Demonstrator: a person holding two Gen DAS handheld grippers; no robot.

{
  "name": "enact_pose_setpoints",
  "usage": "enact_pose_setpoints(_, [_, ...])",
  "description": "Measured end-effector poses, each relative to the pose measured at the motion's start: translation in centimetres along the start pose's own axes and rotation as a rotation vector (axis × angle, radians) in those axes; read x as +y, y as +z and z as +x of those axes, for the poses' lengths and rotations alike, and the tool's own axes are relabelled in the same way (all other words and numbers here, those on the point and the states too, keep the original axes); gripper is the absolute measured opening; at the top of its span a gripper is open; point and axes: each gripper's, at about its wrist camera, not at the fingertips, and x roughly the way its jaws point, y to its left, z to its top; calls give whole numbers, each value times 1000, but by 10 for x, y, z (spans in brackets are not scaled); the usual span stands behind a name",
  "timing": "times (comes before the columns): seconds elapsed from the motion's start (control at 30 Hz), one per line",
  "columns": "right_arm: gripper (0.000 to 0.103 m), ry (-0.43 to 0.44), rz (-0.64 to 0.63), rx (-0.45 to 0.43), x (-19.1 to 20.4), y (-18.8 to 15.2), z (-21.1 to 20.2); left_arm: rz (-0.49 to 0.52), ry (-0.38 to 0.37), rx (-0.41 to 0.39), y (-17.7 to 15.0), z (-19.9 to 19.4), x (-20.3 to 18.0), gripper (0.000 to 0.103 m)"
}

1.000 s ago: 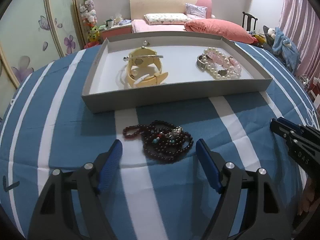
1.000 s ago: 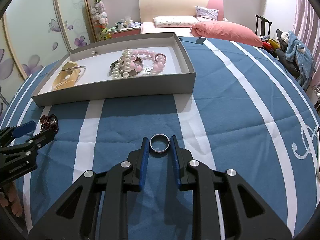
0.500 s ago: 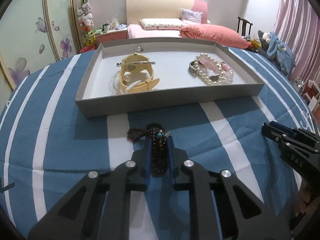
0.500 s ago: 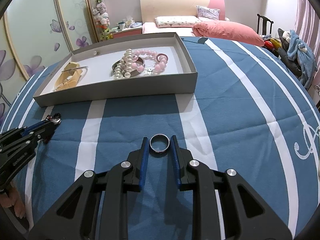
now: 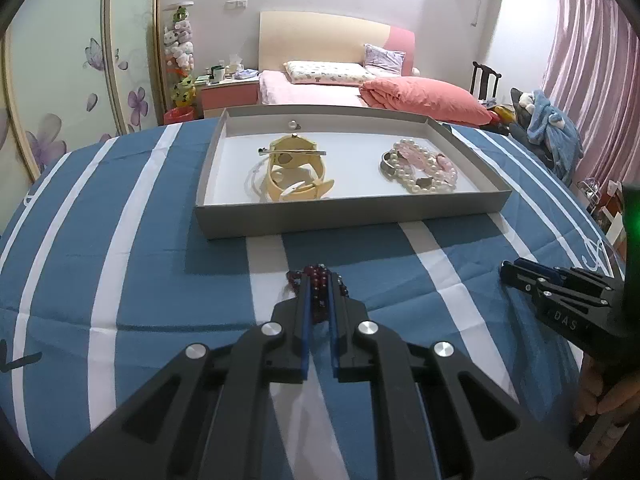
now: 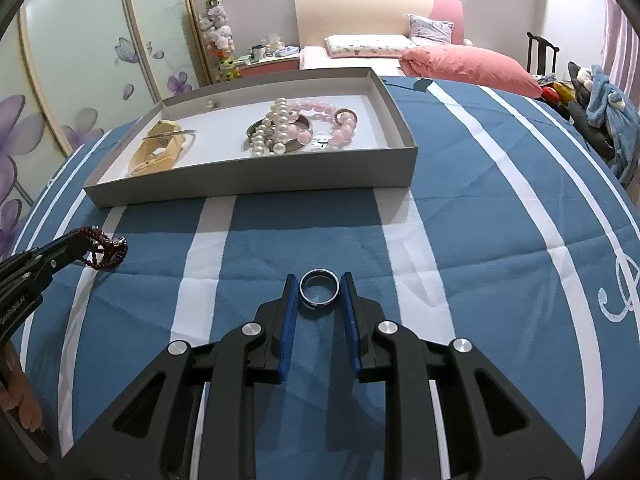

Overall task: Organize jewelry
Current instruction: 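Carry the ring and garnet bracelet over the grey tray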

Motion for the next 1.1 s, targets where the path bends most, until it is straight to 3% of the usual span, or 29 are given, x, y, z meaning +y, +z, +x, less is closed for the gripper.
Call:
enact_pose_setpoints(0.87, [23, 1, 0, 7, 0, 0, 1, -2, -3, 12, -3, 3, 0, 8])
enact_pose_setpoints(0.97, [22, 6, 3, -4, 0, 0, 0, -9, -15, -9, -3, -1, 1, 8])
enact_pose_setpoints(1.1, [22, 18, 2, -87, 1, 2, -15, -13, -25, -100, 2, -21, 1, 8])
